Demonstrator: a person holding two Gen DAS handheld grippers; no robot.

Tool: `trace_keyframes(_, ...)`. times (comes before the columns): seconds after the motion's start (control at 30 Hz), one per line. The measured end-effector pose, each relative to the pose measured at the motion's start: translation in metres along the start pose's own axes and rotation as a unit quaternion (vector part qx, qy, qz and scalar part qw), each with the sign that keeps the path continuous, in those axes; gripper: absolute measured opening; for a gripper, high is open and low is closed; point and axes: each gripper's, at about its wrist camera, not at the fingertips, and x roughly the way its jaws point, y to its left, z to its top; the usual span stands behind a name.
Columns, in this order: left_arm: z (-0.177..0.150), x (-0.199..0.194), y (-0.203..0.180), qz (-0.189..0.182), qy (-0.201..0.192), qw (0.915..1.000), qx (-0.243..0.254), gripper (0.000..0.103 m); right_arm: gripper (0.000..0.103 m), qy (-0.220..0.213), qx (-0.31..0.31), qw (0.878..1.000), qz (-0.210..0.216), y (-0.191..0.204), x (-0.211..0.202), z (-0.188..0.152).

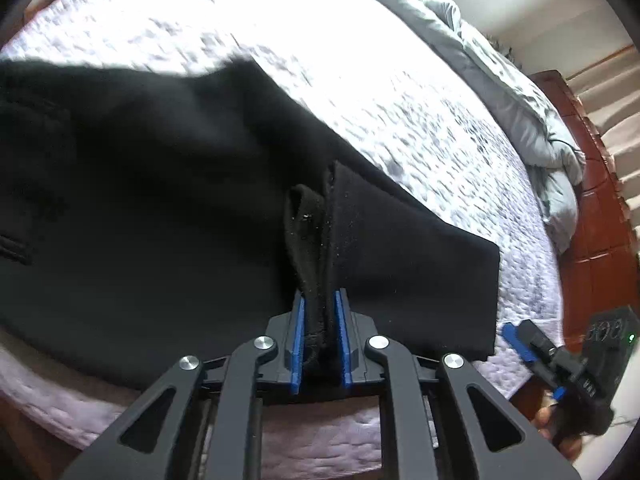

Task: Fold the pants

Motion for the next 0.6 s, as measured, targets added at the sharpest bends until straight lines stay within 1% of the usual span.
trace_keyframes(0.03, 0.000, -0.003, 0.007, 0.032, -0.011, 0.9994, 0.013, 0.014, 0.058, -0.001, -0.001, 1.000, -0.002, -0.002, -0.002, -0.001)
trace_keyframes(0.07, 0.001, -0.001, 0.014, 0.052, -0.013, 0.9985, 0.013, 0.014, 0.058, 0.001, -0.004, 1.000, -0.010, -0.003, -0.003, -0.002)
trace_keyframes(0.1, 0.001, 0.002, 0.022, 0.061, -0.008, 0.9980, 0.010, 0.015, 0.058, 0.004, -0.006, 1.000, -0.019, -0.002, 0.000, -0.002)
trace_keyframes(0.13, 0.001, 0.008, 0.029, 0.050, 0.008, 0.9986, 0.013, 0.016, 0.058, 0.009, -0.008, 1.000, -0.029, -0.003, 0.003, -0.002)
trace_keyframes(0.2, 0.003, 0.006, 0.028, 0.040, 0.010, 0.9989, 0.024, 0.018, 0.058, 0.019, -0.009, 0.999, -0.042, -0.004, 0.009, -0.002)
trace_keyframes(0.3, 0.010, -0.010, 0.026, 0.027, 0.006, 0.9995, 0.014, 0.021, 0.058, 0.021, -0.015, 0.999, -0.041, -0.002, 0.010, 0.004)
trace_keyframes(0.33, 0.013, -0.022, 0.022, 0.027, -0.015, 0.9994, 0.013, 0.021, 0.058, 0.020, -0.018, 0.999, -0.042, 0.000, 0.009, 0.009)
trace_keyframes(0.4, 0.018, -0.039, 0.012, 0.016, -0.049, 0.9983, 0.026, 0.021, 0.058, 0.018, -0.027, 0.999, -0.038, 0.005, 0.005, 0.022)
trace_keyframes(0.47, 0.024, -0.047, -0.006, -0.008, -0.064, 0.9964, 0.055, 0.024, 0.058, 0.030, -0.032, 0.999, -0.027, 0.009, 0.008, 0.036)
trace_keyframes(0.53, 0.028, -0.041, -0.019, -0.032, -0.056, 0.9957, 0.067, 0.029, 0.057, 0.046, -0.039, 0.997, -0.047, 0.013, 0.019, 0.048)
trace_keyframes(0.57, 0.032, -0.031, -0.023, -0.045, -0.043, 0.9956, 0.070, 0.030, 0.057, 0.052, -0.042, 0.996, -0.052, 0.013, 0.025, 0.054)
trace_keyframes(0.6, 0.035, -0.022, -0.020, -0.048, -0.028, 0.9957, 0.074, 0.030, 0.057, 0.060, -0.038, 0.996, -0.053, 0.011, 0.032, 0.059)
